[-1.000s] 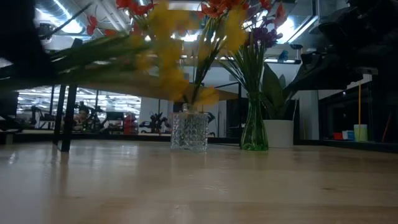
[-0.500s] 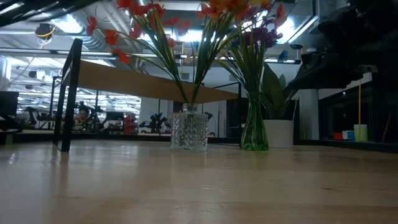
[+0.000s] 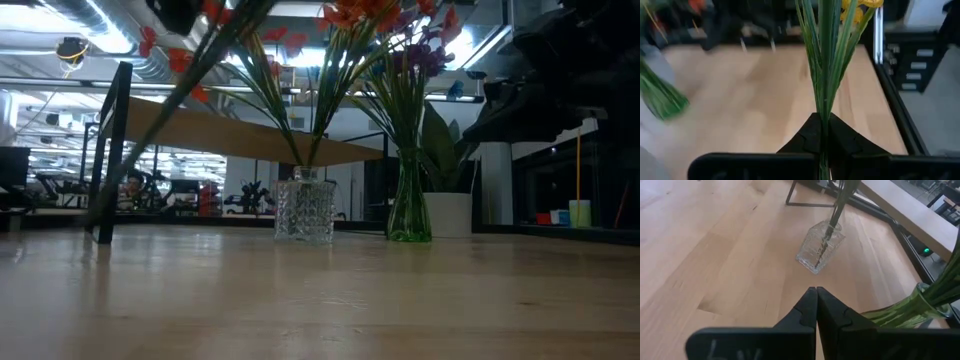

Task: Pick and place flowers into a vace then onto a shelf
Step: Put the yellow flowers into the transparent vase

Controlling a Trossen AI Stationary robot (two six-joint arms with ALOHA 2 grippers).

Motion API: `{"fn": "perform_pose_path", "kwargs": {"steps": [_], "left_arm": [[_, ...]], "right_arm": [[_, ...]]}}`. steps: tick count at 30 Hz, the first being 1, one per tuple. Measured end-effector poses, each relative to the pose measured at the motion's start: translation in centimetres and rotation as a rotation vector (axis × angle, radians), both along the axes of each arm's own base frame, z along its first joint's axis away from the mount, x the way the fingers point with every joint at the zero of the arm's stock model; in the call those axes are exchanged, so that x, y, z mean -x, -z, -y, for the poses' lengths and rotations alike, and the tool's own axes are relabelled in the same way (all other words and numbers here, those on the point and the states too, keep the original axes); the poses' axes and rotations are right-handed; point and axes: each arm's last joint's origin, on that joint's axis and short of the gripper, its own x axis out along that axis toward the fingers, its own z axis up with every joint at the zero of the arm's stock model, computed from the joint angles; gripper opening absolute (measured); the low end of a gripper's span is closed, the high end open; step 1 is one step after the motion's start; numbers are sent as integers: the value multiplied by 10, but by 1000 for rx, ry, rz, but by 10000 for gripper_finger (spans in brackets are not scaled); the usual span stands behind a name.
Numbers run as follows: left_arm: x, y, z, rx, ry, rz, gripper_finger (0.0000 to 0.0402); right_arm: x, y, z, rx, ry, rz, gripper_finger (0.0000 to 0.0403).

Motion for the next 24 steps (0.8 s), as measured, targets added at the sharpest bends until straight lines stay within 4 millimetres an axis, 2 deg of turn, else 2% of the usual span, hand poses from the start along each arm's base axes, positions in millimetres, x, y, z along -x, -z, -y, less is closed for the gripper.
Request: {"fn": "perform_pose_path", "kwargs": {"steps": [6,9,13,24], "left_arm": [[13,-9,-16,-115,-14,196,4],[16,-6,-29,-157,-59,263,4],[13,2,-52,-195,-120,295,4],[-7,-7,-98,-325,-213,358,4]], "right_arm": [[0,0,0,0,0,0,7],[0,0,0,0,0,0,7],[0,0,0,0,0,0,7],[0,0,0,0,0,0,7]]}}
